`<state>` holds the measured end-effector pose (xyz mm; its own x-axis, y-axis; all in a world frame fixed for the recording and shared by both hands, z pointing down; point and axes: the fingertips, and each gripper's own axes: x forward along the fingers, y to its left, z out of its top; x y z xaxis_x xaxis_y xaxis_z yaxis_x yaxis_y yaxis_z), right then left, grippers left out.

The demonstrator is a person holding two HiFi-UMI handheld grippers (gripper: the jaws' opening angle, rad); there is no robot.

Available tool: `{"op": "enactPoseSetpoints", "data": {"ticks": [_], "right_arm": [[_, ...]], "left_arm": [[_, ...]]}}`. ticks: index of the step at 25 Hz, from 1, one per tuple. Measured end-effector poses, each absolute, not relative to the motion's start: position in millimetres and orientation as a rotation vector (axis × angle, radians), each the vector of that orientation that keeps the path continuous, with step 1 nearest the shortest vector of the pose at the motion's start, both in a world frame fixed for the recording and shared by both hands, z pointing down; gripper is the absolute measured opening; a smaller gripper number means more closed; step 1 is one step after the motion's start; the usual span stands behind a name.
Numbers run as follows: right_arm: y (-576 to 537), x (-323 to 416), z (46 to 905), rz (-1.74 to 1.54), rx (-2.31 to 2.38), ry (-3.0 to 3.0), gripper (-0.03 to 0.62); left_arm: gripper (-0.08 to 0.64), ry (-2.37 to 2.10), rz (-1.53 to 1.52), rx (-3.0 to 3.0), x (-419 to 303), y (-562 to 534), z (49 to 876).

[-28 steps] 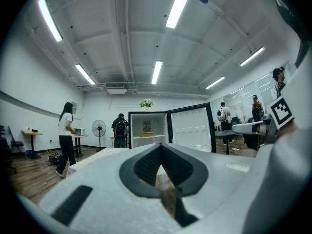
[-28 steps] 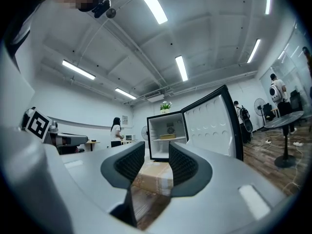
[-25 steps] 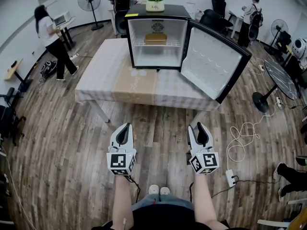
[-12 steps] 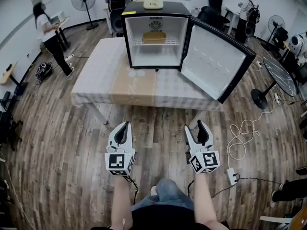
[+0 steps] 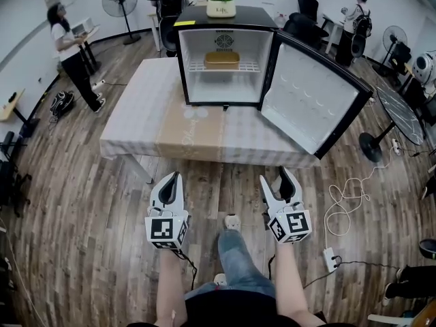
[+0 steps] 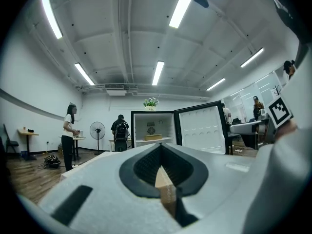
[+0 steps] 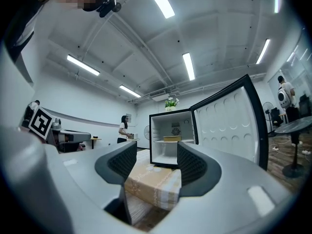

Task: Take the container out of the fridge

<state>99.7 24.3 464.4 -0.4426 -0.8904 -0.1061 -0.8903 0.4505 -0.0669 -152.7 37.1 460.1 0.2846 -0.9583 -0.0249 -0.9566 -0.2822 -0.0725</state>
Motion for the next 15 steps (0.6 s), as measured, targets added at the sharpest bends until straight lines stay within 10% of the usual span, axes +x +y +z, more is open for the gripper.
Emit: {"op": "enactPoseSetpoints", "data": {"ticks": [15], "right_arm": [[-204,70,443,0.073,-1.439,2.676,0.256]], "left_arm": [[0.005,1.951,-0.068,-2.376,-166,-164,456]]}}
